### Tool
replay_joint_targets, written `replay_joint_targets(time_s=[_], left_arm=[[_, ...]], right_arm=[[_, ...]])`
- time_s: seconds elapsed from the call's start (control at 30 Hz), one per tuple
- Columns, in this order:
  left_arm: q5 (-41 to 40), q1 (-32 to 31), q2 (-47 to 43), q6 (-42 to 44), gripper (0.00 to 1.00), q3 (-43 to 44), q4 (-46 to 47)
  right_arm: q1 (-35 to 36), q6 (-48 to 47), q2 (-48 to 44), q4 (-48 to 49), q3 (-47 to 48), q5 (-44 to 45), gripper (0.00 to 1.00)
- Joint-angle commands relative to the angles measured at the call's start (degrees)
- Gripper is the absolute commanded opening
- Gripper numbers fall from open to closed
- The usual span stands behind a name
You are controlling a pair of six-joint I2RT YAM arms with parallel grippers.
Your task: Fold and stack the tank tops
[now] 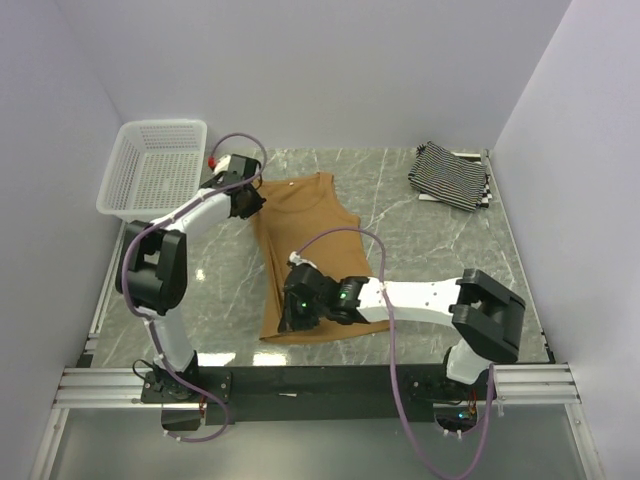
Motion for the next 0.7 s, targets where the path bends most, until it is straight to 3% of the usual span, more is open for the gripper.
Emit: replay_joint_targets(time_s=[0.0,0.27,0.67], left_arm=[[-0.4,-2.2,3.2,-1.4,0.01,4.5,0.3],[-1.2,-6.4,8.3,-2.3,0.01,10.3,-1.3],[-2.1,-9.3,11.2,-3.0,0.01,12.1,-1.5]], right_arm=[[-1.1,1.3,-4.0,3.2,-4.3,-0.5,0.00],[-2.3,2.6,-8.6,4.8,-11.8,1.3,0.00],[-3.0,3.3,-12.0,5.4,-18.9,4.1,0.00]])
